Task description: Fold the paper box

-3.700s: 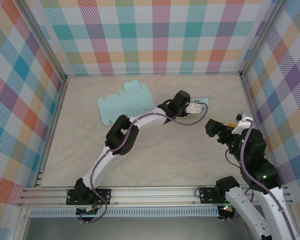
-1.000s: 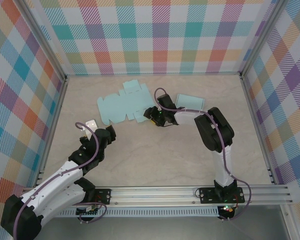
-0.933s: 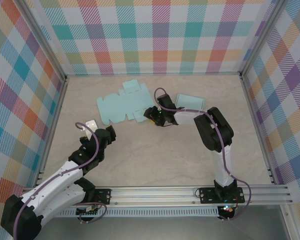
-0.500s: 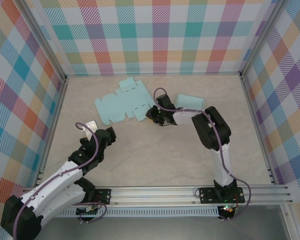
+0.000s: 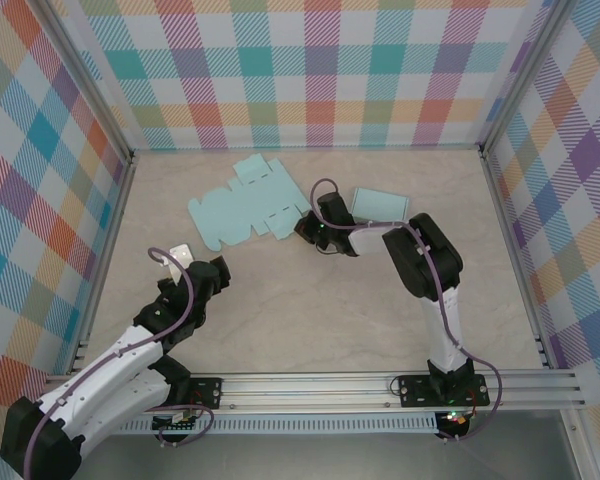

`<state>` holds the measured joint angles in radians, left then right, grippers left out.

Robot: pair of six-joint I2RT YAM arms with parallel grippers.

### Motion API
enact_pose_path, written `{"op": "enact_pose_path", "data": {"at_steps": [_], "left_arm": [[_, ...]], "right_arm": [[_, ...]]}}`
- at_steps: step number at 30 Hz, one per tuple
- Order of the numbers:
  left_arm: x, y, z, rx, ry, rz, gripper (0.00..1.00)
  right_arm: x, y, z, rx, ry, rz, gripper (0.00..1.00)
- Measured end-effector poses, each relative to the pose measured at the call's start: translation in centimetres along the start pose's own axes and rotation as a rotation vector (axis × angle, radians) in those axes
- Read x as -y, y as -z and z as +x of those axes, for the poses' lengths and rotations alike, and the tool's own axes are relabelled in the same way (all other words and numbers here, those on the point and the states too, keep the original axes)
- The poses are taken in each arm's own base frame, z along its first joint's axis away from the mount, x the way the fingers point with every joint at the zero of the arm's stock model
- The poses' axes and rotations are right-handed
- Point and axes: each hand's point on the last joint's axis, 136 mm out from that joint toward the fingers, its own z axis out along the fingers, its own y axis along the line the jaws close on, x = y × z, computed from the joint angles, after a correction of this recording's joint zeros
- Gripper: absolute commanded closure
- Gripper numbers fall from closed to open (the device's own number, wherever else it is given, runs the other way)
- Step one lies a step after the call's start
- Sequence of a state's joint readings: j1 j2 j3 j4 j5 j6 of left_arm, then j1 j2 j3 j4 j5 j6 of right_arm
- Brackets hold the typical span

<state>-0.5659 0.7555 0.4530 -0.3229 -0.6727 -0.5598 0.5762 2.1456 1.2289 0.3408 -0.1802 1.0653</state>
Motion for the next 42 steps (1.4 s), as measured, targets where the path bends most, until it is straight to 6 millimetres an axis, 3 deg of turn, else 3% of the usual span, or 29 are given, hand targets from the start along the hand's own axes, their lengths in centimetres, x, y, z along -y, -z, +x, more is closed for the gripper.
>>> {"op": "enact_pose_path", "data": {"at_steps": [5, 14, 20, 25, 30, 34, 38, 42], "left_arm": [[-0.2, 0.1, 0.2, -0.004, -0.001, 0.001, 0.0], [1.0, 0.5, 0.1, -0.018, -0.001, 0.076, 0.0], [3.6, 0.1, -0.1, -0.027, -0.031, 0.173, 0.0], [6.8, -1.3, -0.3, -0.076, -0.098, 0.234, 0.0], [11.8, -3.5, -3.2, -0.099, -0.185, 0.32, 0.0], [15.3, -5.6, -7.0, -0.075, -0.246, 0.404, 0.05], [17.1, -8.4, -10.5, -0.073, -0.286, 0.501, 0.12], [18.7, -10.5, -11.7, -0.108, -0.407, 0.635, 0.11]], "right_arm": [[-0.2, 2.2, 1.1, -0.028, 0.026, -0.005, 1.0], [0.0, 8.6, 3.8, -0.11, 0.149, 0.073, 1.0], [0.7, 13.1, 4.4, -0.11, 0.328, 0.156, 1.0], [1.4, 16.3, 4.1, -0.077, 0.523, 0.222, 1.0], [1.3, 18.4, 3.6, -0.043, 0.689, 0.243, 1.0], [0.9, 19.1, 3.2, -0.023, 0.782, 0.25, 1.0], [0.9, 19.6, 3.1, -0.014, 0.849, 0.252, 1.0], [0.5, 20.0, 3.0, -0.005, 0.903, 0.245, 1.0]]}}
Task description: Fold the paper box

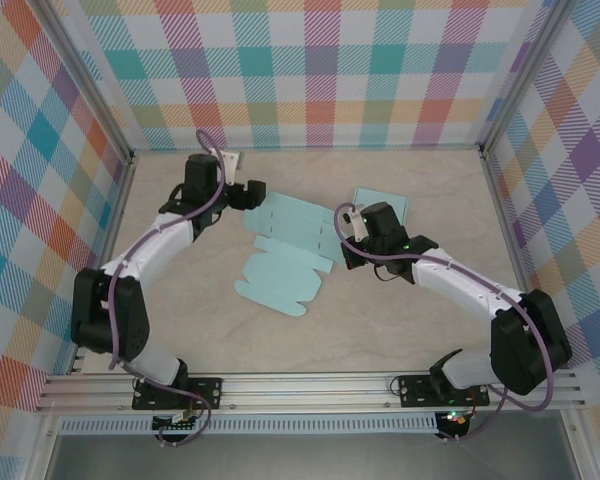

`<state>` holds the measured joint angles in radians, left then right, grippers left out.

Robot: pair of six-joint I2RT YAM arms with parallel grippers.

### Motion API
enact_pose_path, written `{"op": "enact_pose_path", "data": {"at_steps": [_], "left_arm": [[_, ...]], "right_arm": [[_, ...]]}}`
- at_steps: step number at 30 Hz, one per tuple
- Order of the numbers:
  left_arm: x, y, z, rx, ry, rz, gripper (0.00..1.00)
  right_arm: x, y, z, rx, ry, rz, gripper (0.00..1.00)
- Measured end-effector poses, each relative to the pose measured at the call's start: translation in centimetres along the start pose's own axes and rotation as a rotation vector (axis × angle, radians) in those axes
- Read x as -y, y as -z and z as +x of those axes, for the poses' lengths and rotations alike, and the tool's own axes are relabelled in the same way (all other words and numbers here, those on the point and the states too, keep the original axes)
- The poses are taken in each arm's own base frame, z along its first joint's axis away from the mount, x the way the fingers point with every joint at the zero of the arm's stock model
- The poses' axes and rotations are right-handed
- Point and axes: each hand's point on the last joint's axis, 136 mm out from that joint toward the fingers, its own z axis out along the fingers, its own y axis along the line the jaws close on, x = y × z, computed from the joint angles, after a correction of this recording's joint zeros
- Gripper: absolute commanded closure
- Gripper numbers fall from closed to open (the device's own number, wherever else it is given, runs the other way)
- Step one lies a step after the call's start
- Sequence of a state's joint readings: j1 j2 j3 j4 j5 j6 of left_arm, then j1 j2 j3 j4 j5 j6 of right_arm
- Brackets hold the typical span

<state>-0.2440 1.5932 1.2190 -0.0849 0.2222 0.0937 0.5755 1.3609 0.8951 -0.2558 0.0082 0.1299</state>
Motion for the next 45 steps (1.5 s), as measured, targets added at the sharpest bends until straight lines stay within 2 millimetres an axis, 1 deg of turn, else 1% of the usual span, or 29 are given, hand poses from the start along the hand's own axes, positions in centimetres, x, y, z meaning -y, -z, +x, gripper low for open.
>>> {"op": "enact_pose_path", "data": {"at_steps": [2, 3, 6, 9, 13, 17, 20, 24, 27, 29, 32, 33, 34, 36, 38, 43, 45], "left_arm": [[0.9, -1.2, -0.3, -0.028, -0.098, 0.09, 0.07], [1.4, -1.6, -0.3, -0.034, -0.143, 0.132, 0.07], [2.9, -2.5, 0.4, -0.055, -0.272, 0.243, 0.06], [4.0, -3.2, 1.3, -0.089, -0.367, 0.339, 0.08], [4.9, -3.8, 1.3, -0.116, -0.47, 0.437, 0.11], [5.2, -3.7, 1.3, -0.14, -0.549, 0.48, 0.14], [5.2, -3.5, 1.6, -0.163, -0.594, 0.496, 0.18], [5.1, -3.4, 2.6, -0.21, -0.626, 0.518, 0.2], [4.8, -3.9, 3.5, -0.242, -0.636, 0.518, 0.22], [4.5, -4.4, 4.0, -0.263, -0.643, 0.516, 0.25], [4.3, -5.0, 4.6, -0.291, -0.659, 0.516, 0.33], [4.3, -5.1, 4.6, -0.298, -0.67, 0.516, 0.37], [4.2, -5.2, 4.6, -0.304, -0.679, 0.515, 0.38], [4.2, -5.3, 4.7, -0.314, -0.703, 0.512, 0.45], [4.3, -5.2, 5.0, -0.327, -0.729, 0.514, 0.49], [5.1, -5.0, 5.8, -0.348, -0.774, 0.54, 0.7], [5.3, -4.8, 6.1, -0.361, -0.784, 0.547, 0.86]], "right_arm": [[-0.1, 0.3, -0.2, 0.01, 0.025, -0.002, 1.0], [-0.1, 0.4, -0.3, 0.014, 0.038, -0.002, 1.0], [-0.1, 0.4, -0.3, 0.015, 0.064, -0.002, 1.0], [-0.1, 0.4, -0.3, 0.015, 0.078, -0.002, 1.0], [-0.1, 0.4, -0.4, 0.016, 0.092, -0.002, 1.0], [-0.1, 0.4, -0.4, 0.016, 0.096, -0.003, 1.0], [-0.1, 0.4, -0.4, 0.016, 0.096, -0.003, 1.0], [-0.1, 0.4, -0.4, 0.016, 0.096, -0.002, 1.0], [-0.1, 0.4, -0.4, 0.016, 0.096, -0.003, 1.0], [-0.1, 0.4, -0.4, 0.016, 0.096, -0.003, 1.0], [-0.1, 0.4, -0.4, 0.016, 0.096, -0.003, 1.0], [-0.1, 0.4, -0.4, 0.016, 0.096, -0.002, 1.0], [-0.1, 0.4, -0.4, 0.016, 0.096, -0.002, 1.0], [-0.1, 0.5, -0.4, 0.017, 0.096, -0.002, 1.0], [0.0, 0.5, -0.4, 0.018, 0.096, 0.003, 1.0], [0.2, 0.8, -0.6, 0.029, 0.096, 0.017, 1.0], [0.3, 0.9, -0.7, 0.033, 0.097, 0.025, 1.0]]}}
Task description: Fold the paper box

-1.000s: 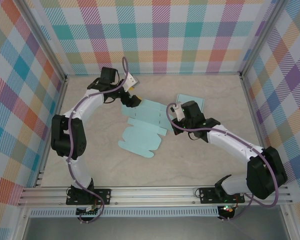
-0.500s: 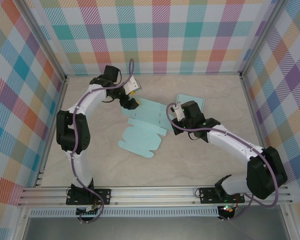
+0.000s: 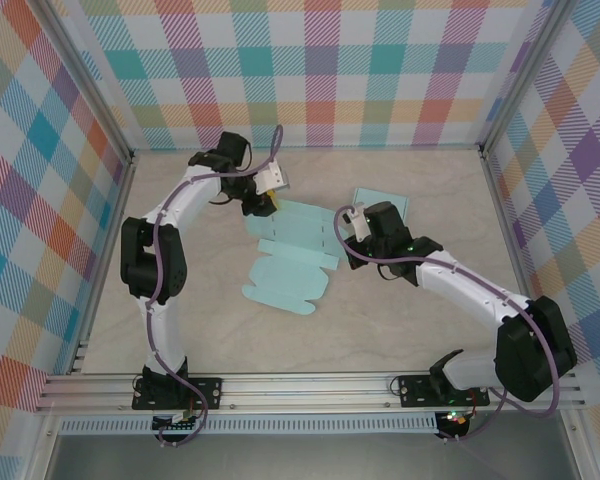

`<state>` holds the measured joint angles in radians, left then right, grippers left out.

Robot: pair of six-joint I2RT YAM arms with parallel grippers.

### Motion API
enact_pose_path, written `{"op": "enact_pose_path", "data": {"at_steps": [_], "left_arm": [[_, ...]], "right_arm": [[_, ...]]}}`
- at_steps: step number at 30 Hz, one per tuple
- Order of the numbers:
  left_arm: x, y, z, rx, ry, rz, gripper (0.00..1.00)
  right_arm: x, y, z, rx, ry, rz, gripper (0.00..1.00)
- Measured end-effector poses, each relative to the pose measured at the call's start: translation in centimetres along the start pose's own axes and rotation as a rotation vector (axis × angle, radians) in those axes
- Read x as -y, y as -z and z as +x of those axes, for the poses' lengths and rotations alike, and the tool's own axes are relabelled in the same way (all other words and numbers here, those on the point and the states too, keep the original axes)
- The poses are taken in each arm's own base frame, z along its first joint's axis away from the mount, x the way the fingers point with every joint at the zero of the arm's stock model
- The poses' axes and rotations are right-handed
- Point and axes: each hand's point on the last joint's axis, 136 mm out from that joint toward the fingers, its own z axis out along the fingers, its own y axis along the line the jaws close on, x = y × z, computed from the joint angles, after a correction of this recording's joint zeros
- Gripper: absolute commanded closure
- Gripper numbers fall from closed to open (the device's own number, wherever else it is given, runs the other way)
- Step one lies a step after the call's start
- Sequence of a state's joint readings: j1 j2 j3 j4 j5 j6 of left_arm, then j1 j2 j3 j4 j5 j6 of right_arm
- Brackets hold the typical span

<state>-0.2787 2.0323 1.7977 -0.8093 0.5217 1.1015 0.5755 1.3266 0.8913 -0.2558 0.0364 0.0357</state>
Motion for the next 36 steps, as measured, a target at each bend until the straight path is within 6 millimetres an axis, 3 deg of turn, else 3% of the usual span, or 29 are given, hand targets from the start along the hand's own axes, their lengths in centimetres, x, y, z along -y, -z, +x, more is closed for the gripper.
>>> {"op": "enact_pose_path", "data": {"at_steps": [1, 7, 15, 19, 21, 25, 28, 31, 32, 34, 36], "left_arm": [[0.1, 0.0, 0.1, -0.006, -0.004, 0.003, 0.9], [1.2, -0.6, 0.3, -0.038, -0.019, 0.025, 0.91], [4.0, -1.4, 0.5, -0.094, -0.075, 0.002, 0.99], [4.8, -1.0, -0.6, -0.118, -0.095, -0.065, 1.0], [5.0, -0.9, -1.0, -0.125, -0.091, -0.103, 1.0], [5.4, -0.6, -1.4, -0.135, -0.085, -0.203, 1.0], [5.7, -0.3, -1.5, -0.15, -0.09, -0.281, 1.0], [6.5, -0.4, -2.4, -0.142, -0.125, -0.342, 1.0], [6.9, -0.5, -2.7, -0.138, -0.138, -0.359, 1.0], [7.6, -0.6, -3.0, -0.129, -0.159, -0.385, 1.0], [8.1, -0.8, -3.1, -0.123, -0.178, -0.409, 1.0]], "right_arm": [[0.1, 0.0, 0.0, 0.002, 0.0, 0.006, 1.0], [1.0, 0.1, 0.0, 0.004, -0.006, 0.046, 1.0], [2.6, 0.2, 1.0, -0.012, -0.09, 0.082, 1.0], [4.0, 1.3, 1.0, 0.0, -0.198, 0.1, 0.72], [4.6, 2.2, 0.6, 0.024, -0.253, 0.108, 0.63], [6.1, 4.4, 0.1, 0.066, -0.391, 0.12, 0.26], [7.3, 6.3, -1.0, 0.112, -0.504, 0.103, 0.21], [7.7, 8.2, -3.2, 0.181, -0.591, 0.056, 0.05], [7.5, 8.7, -4.1, 0.2, -0.604, 0.03, 0.04], [6.8, 9.3, -5.7, 0.219, -0.613, -0.024, 0.06], [6.2, 9.3, -7.3, 0.222, -0.619, -0.074, 0.18]]}}
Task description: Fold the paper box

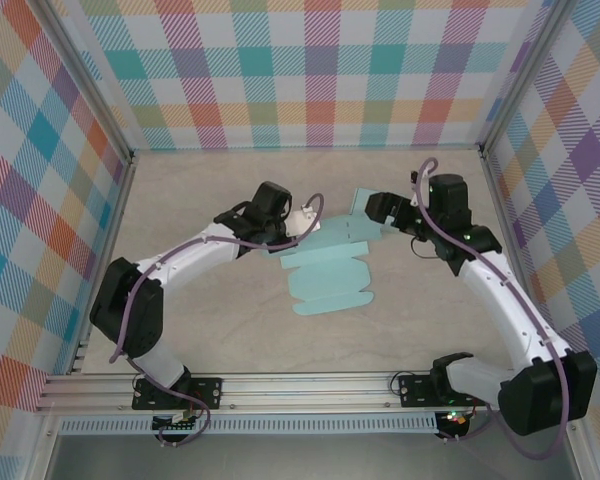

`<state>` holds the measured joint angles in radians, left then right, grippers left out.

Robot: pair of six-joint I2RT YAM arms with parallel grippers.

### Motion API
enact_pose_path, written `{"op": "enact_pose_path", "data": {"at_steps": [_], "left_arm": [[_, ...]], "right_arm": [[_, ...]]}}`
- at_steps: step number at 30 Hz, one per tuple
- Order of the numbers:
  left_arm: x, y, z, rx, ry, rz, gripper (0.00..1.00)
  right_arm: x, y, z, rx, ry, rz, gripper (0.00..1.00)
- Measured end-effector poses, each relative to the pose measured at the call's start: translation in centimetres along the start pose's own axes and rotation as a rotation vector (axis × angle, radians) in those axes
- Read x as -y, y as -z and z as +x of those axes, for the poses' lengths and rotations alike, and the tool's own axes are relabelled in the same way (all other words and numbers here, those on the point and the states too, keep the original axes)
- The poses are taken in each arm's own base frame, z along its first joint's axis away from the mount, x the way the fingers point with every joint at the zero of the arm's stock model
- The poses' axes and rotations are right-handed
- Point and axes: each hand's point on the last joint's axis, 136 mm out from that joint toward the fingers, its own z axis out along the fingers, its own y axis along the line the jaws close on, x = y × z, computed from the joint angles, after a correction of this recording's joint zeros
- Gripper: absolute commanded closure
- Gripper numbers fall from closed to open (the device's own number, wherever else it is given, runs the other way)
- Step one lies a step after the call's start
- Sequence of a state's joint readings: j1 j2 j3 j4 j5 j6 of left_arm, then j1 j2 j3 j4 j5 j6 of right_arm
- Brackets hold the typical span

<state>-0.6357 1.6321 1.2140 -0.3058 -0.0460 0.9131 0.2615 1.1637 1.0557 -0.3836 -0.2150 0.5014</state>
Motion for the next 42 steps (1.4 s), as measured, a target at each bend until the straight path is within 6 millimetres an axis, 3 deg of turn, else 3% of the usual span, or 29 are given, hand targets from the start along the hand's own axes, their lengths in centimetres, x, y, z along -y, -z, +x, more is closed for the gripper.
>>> {"op": "enact_pose_path", "data": {"at_steps": [4, 11, 22, 29, 32, 34, 35, 37, 40, 42], "left_arm": [[0.5, 0.1, -0.4, 0.003, -0.033, -0.044, 1.0], [0.9, 0.2, -1.5, -0.003, -0.09, -0.105, 1.0], [0.6, 0.1, -2.0, 0.003, -0.103, -0.158, 1.0], [1.5, -0.2, -1.5, -0.004, -0.118, -0.167, 1.0], [1.8, 0.0, -1.4, -0.002, -0.129, -0.191, 1.0], [2.0, 0.3, -1.2, -0.004, -0.145, -0.217, 1.0], [2.2, 0.3, -1.1, -0.005, -0.153, -0.229, 1.0], [2.5, 0.4, -1.0, -0.004, -0.162, -0.248, 1.0], [2.7, 0.6, -1.1, 0.008, -0.17, -0.261, 1.0], [2.8, 0.9, -1.5, 0.023, -0.175, -0.261, 1.0]], "right_arm": [[-1.1, -2.4, -0.5, -0.073, -0.046, -0.052, 0.27], [0.3, -6.7, 2.2, -0.22, -0.101, -0.041, 0.28], [-0.2, -8.4, 4.7, -0.294, -0.115, -0.032, 0.35], [0.0, -9.1, 6.6, -0.316, -0.152, -0.022, 0.59], [0.2, -9.3, 6.7, -0.313, -0.169, -0.015, 0.75], [0.2, -9.3, 6.8, -0.313, -0.178, -0.015, 0.8], [0.1, -9.3, 6.8, -0.311, -0.182, -0.016, 0.79], [0.2, -9.4, 6.9, -0.31, -0.186, -0.017, 0.66], [0.8, -8.9, 7.5, -0.309, -0.186, 0.001, 0.55], [1.0, -8.1, 7.7, -0.296, -0.178, 0.01, 0.54]]}}
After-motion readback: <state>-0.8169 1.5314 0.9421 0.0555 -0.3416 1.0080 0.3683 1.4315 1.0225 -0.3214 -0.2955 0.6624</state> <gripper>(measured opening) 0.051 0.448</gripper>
